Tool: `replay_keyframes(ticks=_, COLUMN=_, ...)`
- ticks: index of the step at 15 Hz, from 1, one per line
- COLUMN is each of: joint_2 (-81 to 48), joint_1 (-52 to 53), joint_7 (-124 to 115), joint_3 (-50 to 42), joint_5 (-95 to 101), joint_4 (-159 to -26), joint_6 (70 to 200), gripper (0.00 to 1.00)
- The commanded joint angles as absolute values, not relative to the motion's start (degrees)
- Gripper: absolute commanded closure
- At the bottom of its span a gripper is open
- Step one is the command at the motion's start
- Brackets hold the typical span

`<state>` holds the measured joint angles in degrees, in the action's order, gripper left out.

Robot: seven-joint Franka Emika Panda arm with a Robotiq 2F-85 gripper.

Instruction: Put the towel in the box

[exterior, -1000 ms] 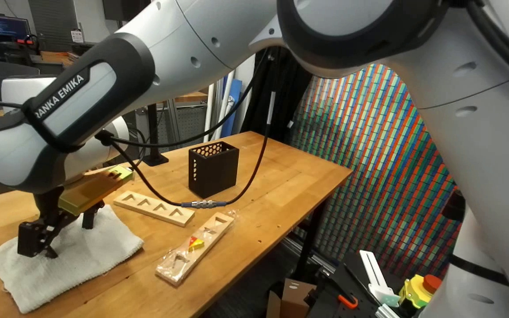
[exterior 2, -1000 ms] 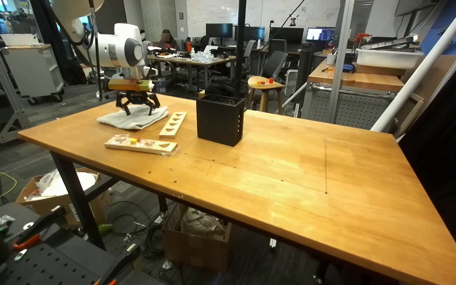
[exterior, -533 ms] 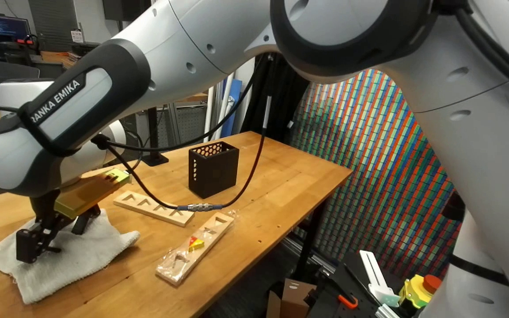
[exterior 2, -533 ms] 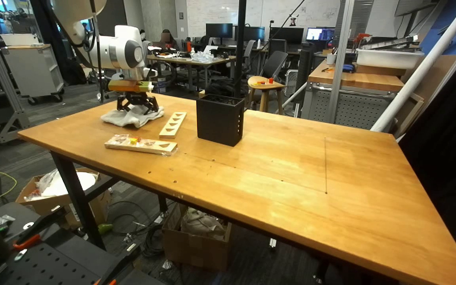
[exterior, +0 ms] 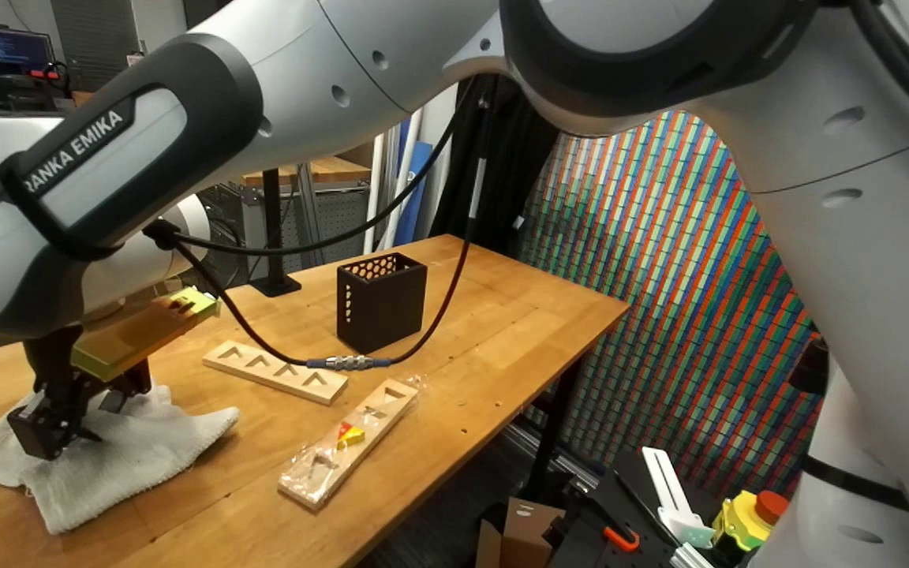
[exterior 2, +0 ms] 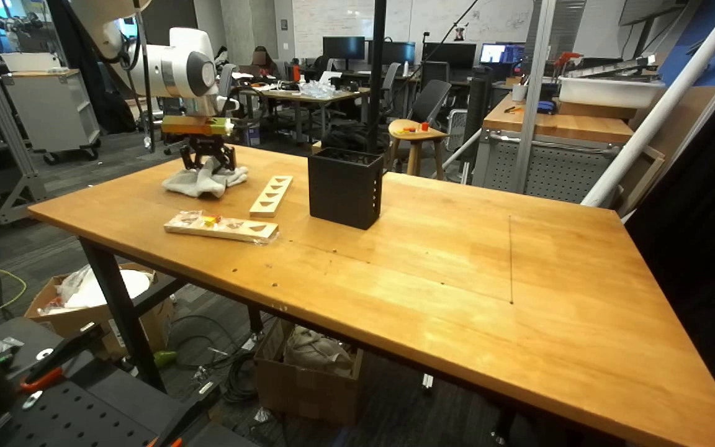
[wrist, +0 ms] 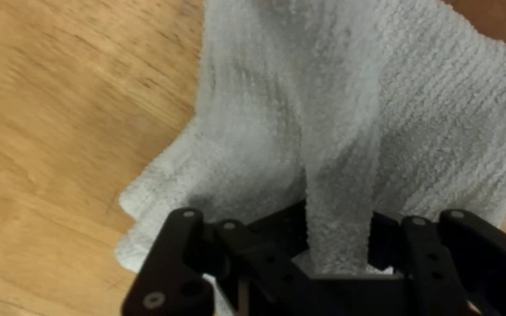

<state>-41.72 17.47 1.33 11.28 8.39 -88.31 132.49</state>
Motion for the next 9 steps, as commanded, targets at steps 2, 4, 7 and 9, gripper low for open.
replay_keyframes(ticks=2, joint_2=-37.00, joint_1=18.00, joint_7=1.76, joint_3=11.25, joint_5=7.55, joint_4=-90.62, joint_6=129.85, gripper=0.99)
replay_keyframes(ticks=4, joint_2=-34.95, joint_1=17.72, joint_7=2.05, joint_3=11.38, joint_5=7.39, joint_4=-91.64, joint_6=128.76, gripper=1.00)
replay_keyframes(ticks=7, joint_2=-31.68, joint_1=17.02, joint_7=2.55, joint_3=11.16, joint_5=7.49, joint_4=-93.00, joint_6=126.62, gripper=1.00)
replay_keyframes(ticks=9, joint_2=-29.02, joint_1=16.05, joint_7=3.18, joint_3=10.84, joint_5=7.55, joint_4=-94.28, joint_6=125.14, gripper=1.00)
